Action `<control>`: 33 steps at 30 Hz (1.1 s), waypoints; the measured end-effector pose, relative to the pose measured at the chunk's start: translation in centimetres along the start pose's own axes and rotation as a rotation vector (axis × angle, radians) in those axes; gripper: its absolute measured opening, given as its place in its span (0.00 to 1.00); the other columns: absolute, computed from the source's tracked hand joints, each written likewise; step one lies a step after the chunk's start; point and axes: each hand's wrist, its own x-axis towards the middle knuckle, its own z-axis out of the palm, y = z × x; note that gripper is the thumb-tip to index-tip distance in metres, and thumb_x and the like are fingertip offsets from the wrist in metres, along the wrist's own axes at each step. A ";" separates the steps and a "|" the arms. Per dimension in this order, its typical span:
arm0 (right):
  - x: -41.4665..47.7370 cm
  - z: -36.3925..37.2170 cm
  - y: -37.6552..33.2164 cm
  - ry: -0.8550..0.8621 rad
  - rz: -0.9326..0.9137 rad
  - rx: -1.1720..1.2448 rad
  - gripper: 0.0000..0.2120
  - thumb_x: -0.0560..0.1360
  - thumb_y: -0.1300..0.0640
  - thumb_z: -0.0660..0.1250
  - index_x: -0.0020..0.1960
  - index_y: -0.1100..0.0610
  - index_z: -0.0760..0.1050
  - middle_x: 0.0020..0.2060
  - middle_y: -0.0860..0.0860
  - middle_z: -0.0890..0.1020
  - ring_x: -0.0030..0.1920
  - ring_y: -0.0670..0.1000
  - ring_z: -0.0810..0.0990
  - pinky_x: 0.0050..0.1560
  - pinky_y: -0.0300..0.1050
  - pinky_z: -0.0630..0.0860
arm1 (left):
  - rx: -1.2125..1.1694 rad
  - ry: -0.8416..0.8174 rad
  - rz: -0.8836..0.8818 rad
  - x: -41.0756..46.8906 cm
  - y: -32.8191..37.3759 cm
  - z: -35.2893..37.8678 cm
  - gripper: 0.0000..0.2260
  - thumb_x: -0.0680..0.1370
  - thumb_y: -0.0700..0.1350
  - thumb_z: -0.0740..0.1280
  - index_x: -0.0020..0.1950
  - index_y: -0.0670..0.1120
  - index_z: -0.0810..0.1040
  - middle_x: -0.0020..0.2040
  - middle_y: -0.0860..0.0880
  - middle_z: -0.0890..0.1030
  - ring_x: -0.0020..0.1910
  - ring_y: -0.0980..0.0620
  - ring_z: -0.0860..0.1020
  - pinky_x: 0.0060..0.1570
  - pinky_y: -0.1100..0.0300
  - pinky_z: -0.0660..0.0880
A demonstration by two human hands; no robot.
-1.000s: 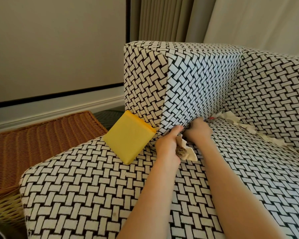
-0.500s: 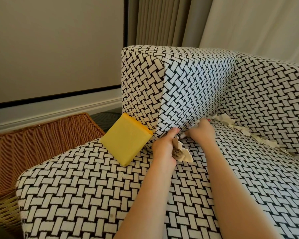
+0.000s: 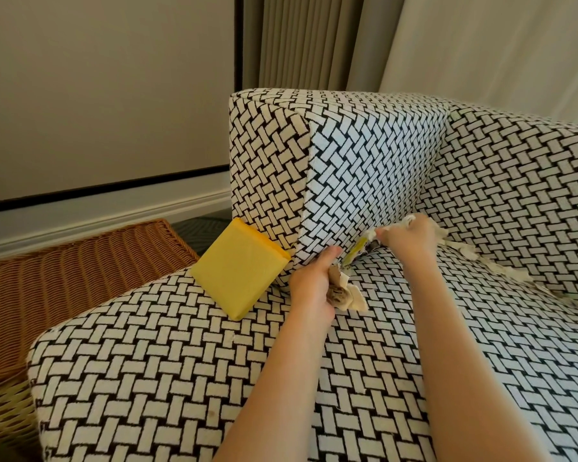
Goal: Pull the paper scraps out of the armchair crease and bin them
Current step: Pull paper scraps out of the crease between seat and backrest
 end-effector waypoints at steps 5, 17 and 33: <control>-0.1 -0.7 -1.3 -0.107 0.009 0.130 0.32 0.72 0.63 0.69 0.72 0.63 0.58 0.66 0.57 0.70 0.66 0.57 0.68 0.66 0.54 0.65 | 0.001 -0.018 0.011 0.2 -0.1 -0.2 0.07 0.73 0.41 0.70 0.50 0.40 0.79 0.38 0.48 0.74 0.35 0.51 0.73 0.34 0.60 0.71; -0.9 -1.9 -2.8 -0.218 0.024 0.297 0.19 0.73 0.69 0.65 0.62 0.62 0.66 0.49 0.54 0.75 0.51 0.52 0.77 0.57 0.49 0.77 | 0.016 -0.015 0.142 1.4 -1.3 0.0 0.12 0.75 0.38 0.68 0.56 0.35 0.77 0.38 0.48 0.79 0.35 0.55 0.76 0.46 0.61 0.75; -4.0 -1.4 -5.1 -0.567 0.231 0.773 0.11 0.77 0.74 0.54 0.44 0.61 0.68 0.43 0.58 0.76 0.42 0.55 0.79 0.32 0.40 0.81 | 0.078 0.023 0.201 1.0 -1.7 0.3 0.13 0.75 0.44 0.68 0.56 0.38 0.79 0.52 0.36 0.82 0.47 0.43 0.81 0.54 0.45 0.77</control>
